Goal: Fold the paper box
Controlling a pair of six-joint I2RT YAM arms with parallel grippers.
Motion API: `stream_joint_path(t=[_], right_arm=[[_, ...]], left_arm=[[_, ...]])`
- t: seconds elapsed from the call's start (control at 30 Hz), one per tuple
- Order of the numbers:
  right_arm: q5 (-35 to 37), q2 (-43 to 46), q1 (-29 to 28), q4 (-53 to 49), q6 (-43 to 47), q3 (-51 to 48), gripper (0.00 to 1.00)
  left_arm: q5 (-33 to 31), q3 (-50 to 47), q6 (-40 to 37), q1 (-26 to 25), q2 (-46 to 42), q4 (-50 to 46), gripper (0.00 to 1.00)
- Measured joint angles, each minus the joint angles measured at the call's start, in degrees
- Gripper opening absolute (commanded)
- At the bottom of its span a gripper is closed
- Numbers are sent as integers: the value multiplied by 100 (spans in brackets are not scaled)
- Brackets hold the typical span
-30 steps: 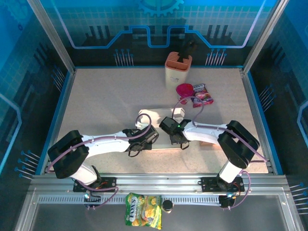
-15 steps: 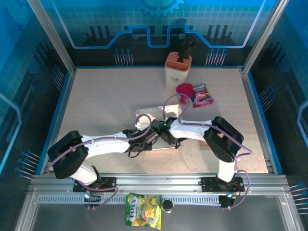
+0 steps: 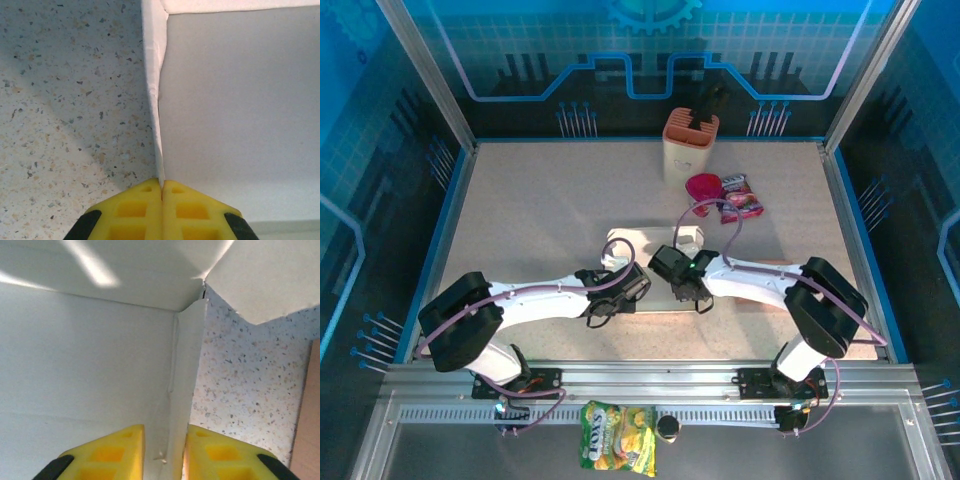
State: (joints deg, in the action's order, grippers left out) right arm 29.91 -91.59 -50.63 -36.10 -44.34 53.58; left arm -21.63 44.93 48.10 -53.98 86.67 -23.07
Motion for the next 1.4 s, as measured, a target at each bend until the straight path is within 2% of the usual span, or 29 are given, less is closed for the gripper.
stream_joint_path(t=[0.1,0.27,0.5,0.77,0.93,1.17,1.4], right_arm=[[-52,98,22,101,22,-31,35],[-164,170,210,271,48,-208,36],[-192,111,492,538,129,-315,29],[-188,-59,494,573,79,-433,28],[-177,-59,444,575,20,-564,21],[33,-201,328,538,-205,-466,0],[776,-767,-83,-398,-398,365,0]], left_arm=[[0,0,0,0,0,0,0],[2,0,0,0,-2,2,0],[2,0,-2,-20,-2,20,0],[2,0,-2,-20,-2,26,0],[4,0,-2,-22,-2,72,0],[9,0,-2,-48,-2,92,0],[-2,0,0,-52,-2,13,0]])
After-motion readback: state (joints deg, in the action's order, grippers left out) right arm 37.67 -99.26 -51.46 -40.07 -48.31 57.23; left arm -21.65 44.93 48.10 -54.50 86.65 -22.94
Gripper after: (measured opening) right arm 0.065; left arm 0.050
